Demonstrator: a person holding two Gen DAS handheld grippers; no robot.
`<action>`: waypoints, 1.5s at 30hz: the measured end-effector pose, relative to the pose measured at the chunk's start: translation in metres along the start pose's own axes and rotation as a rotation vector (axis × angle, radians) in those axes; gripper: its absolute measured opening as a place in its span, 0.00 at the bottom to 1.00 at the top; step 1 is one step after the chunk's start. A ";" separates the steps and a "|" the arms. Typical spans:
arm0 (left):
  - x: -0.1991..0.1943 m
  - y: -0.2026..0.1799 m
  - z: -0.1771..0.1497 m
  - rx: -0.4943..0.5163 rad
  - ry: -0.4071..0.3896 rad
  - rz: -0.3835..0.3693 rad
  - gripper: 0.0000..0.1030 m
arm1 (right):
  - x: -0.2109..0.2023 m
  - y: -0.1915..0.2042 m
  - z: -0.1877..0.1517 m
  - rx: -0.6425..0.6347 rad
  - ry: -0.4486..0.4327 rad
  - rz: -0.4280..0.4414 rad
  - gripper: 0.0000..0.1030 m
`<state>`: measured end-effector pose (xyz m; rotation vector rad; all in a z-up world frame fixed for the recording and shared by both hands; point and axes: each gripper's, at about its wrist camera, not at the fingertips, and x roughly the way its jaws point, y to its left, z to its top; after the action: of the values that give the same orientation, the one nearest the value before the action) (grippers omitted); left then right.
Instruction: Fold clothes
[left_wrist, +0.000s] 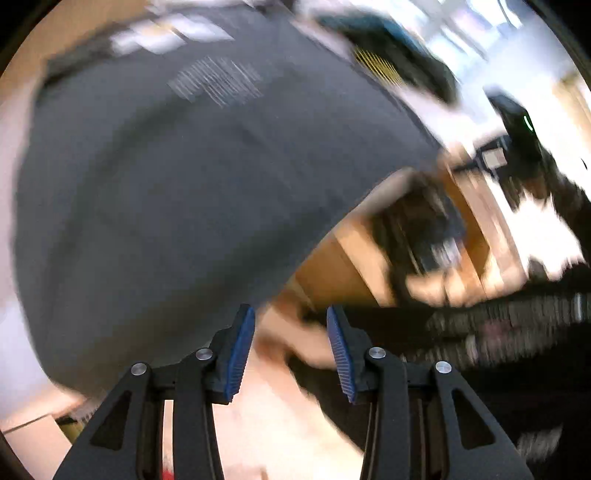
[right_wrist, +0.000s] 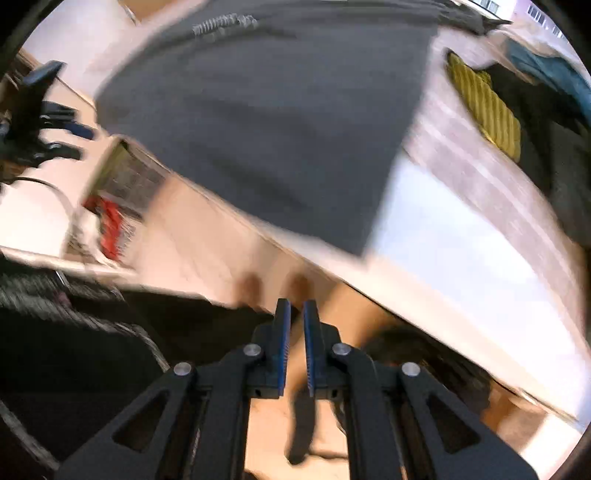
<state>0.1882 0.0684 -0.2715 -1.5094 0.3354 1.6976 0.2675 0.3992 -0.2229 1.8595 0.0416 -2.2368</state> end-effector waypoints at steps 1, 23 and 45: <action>-0.005 0.008 -0.008 -0.036 -0.024 0.014 0.37 | -0.004 0.001 -0.008 -0.007 0.021 -0.017 0.08; -0.025 0.136 -0.094 -0.540 -0.369 0.099 0.38 | -0.120 0.111 0.429 -0.263 -0.394 -0.021 0.51; -0.024 0.127 -0.083 -0.608 -0.346 0.121 0.36 | 0.141 0.163 0.720 -0.004 -0.038 -0.084 0.52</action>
<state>0.1547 -0.0766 -0.3095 -1.5803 -0.3085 2.2440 -0.4202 0.0968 -0.2001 1.8455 0.1205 -2.3249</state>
